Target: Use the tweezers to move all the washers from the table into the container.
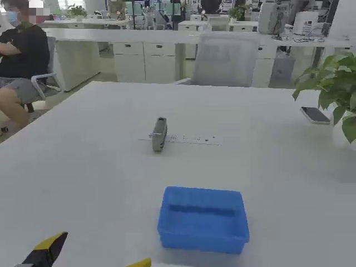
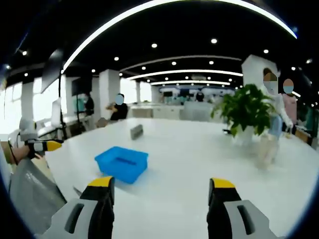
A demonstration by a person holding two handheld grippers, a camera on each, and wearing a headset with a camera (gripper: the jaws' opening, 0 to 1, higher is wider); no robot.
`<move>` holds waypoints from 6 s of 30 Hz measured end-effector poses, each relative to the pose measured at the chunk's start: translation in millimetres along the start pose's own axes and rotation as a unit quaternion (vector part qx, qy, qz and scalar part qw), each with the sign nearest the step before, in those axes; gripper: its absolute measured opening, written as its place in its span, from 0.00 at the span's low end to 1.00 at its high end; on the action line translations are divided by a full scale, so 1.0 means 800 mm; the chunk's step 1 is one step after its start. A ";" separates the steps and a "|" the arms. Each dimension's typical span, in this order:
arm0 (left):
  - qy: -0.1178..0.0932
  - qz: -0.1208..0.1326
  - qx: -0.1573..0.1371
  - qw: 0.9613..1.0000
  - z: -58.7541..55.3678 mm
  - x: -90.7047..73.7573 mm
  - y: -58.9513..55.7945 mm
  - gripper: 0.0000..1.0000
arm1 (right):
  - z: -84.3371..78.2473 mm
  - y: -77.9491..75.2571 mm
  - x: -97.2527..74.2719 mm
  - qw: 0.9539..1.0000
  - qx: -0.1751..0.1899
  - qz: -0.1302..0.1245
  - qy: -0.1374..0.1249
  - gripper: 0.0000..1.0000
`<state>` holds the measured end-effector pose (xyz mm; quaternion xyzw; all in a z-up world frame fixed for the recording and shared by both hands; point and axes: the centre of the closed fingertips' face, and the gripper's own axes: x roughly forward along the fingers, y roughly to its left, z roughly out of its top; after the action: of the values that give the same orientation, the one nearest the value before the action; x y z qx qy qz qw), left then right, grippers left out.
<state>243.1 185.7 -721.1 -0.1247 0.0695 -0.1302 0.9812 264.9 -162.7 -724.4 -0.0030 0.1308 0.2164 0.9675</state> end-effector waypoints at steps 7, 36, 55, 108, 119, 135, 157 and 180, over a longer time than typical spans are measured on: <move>0.001 0.001 0.000 1.000 -0.001 0.000 0.001 0.92 | -0.001 -0.002 0.001 1.000 0.005 0.000 -0.002 0.72; 0.010 0.003 0.024 1.000 -0.003 -0.001 -0.001 0.90 | -0.002 0.001 0.004 1.000 -0.012 -0.005 0.007 0.75; 0.028 0.003 0.034 0.999 -0.012 0.000 0.002 0.87 | -0.005 0.005 0.002 0.999 -0.022 -0.016 0.021 0.76; 0.438 -0.324 0.303 0.782 -0.193 -0.008 -0.062 0.11 | -0.118 0.228 0.068 0.904 -0.152 0.331 0.225 0.19; 0.428 -0.357 0.436 0.707 -0.207 -0.005 -0.061 0.00 | -0.137 0.229 0.054 0.886 -0.209 0.336 0.241 0.20; 0.350 -0.393 0.365 0.768 -0.131 -0.034 -0.124 0.00 | -0.134 0.243 0.049 0.875 -0.216 0.368 0.229 0.22; 0.312 -0.426 0.390 0.754 -0.111 -0.046 -0.186 0.00 | -0.148 0.264 0.034 0.843 -0.236 0.421 0.236 0.08; 0.311 -0.454 0.379 0.744 -0.106 -0.031 -0.221 0.00 | -0.143 0.261 0.021 0.770 -0.349 0.466 0.260 0.06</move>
<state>162.8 7.5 -753.7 0.2882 0.2513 -0.6072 0.6965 163.0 26.6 -828.3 -0.3350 0.2786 0.6628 0.6090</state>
